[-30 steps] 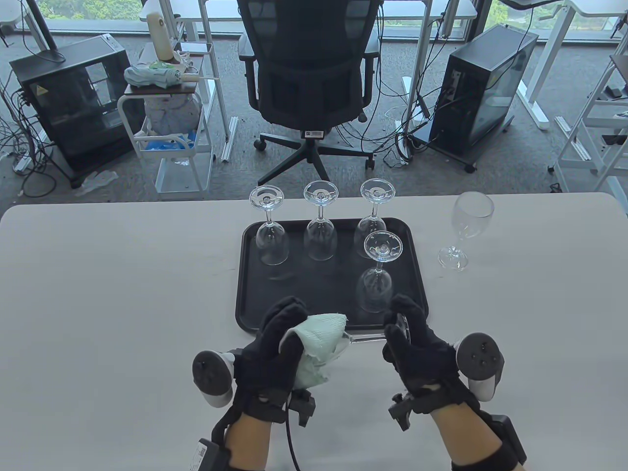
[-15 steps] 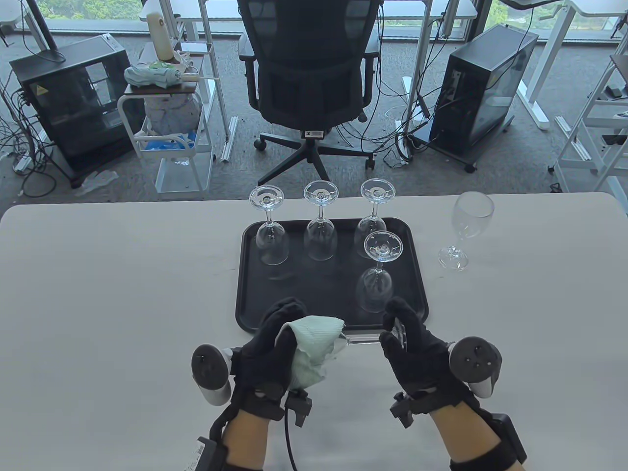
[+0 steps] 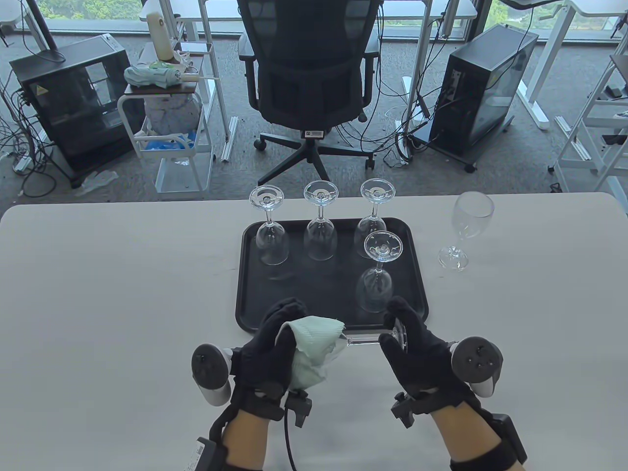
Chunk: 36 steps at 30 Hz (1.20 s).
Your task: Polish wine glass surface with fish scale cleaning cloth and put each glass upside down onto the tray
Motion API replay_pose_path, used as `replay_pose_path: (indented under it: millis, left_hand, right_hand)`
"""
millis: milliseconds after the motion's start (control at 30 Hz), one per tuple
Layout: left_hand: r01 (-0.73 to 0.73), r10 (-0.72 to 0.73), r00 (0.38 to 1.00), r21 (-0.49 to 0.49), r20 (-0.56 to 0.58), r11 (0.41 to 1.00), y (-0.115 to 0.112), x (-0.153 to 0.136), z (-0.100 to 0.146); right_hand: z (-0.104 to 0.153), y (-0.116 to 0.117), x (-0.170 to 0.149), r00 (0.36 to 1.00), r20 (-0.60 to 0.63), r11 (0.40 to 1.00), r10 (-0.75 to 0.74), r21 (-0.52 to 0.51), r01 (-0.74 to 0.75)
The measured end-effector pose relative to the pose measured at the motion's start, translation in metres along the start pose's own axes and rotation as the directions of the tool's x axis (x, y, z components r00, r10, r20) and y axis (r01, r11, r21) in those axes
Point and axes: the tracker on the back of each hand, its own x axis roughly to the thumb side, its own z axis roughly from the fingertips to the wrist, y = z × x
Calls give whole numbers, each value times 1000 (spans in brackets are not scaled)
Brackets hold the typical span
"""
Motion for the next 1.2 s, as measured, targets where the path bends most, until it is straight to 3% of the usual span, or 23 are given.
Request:
replay_pose_path:
  millis: [100, 167, 233, 300, 333, 400, 500, 600, 667, 733, 800, 833, 867, 900, 1000, 1100, 1200]
  left_hand:
    - [-4, 4, 1000, 12, -14, 1000, 1, -2, 0]
    - [-34, 34, 999, 0, -27, 999, -1, -3, 0]
    - [-17, 17, 1000, 8, -25, 1000, -3, -2, 1]
    - [-8, 9, 1000, 13, -17, 1000, -5, 0, 1]
    - [5, -5, 1000, 22, -8, 1000, -3, 0, 1]
    - [23, -23, 1000, 22, -6, 999, 0, 0, 1]
    - [27, -26, 1000, 15, -16, 1000, 2, -2, 1]
    - [-31, 31, 999, 6, -35, 1000, 3, -5, 1]
    - [-38, 38, 999, 7, -32, 999, 1, -4, 1]
    - [-25, 26, 999, 8, -26, 1000, 0, -2, 1]
    - [-14, 14, 1000, 16, -6, 1000, -1, -1, 2]
    - [8, -8, 1000, 20, 6, 1000, -1, 1, 2]
    - [24, -25, 1000, 23, 8, 999, -1, 2, 2]
    - [33, -33, 999, 22, 10, 999, 0, 2, 2]
    - [30, -30, 1000, 21, 0, 999, 1, 1, 2]
    - [-29, 30, 999, 2, -22, 1000, 1, -2, 1]
    - [-41, 41, 999, 14, -24, 999, 0, -2, 1]
  right_hand:
    - [2, 0, 3, 954, 217, 978, 207, -87, -192]
    - [4, -1, 4, 927, 270, 964, 260, -126, -234]
    - [3, -1, 1, 953, 214, 973, 214, -138, -188]
    - [1, 0, -3, 999, 46, 996, 20, -82, -16]
    - [1, 2, -5, 994, -63, 996, -84, -31, 83]
    - [0, 4, -8, 984, -113, 989, -140, 27, 144]
    - [1, 4, -6, 998, 55, 999, 35, -34, -33]
    - [3, 2, 1, 944, 247, 975, 217, -99, -198]
    - [4, 1, 3, 936, 264, 970, 234, -129, -206]
    - [3, 1, 1, 968, 196, 985, 154, -112, -134]
    - [1, 2, -3, 1000, 27, 998, -3, -63, 5]
    - [1, 3, -6, 989, -98, 994, -110, -11, 109]
    - [1, 3, -6, 977, -145, 987, -156, 21, 160]
    - [0, 3, -7, 981, -122, 987, -152, 38, 157]
    - [0, 2, -4, 997, 69, 999, 30, -37, -28]
    - [4, 0, 3, 937, 265, 972, 229, -109, -207]
    - [4, 0, 4, 943, 259, 975, 208, -133, -178]
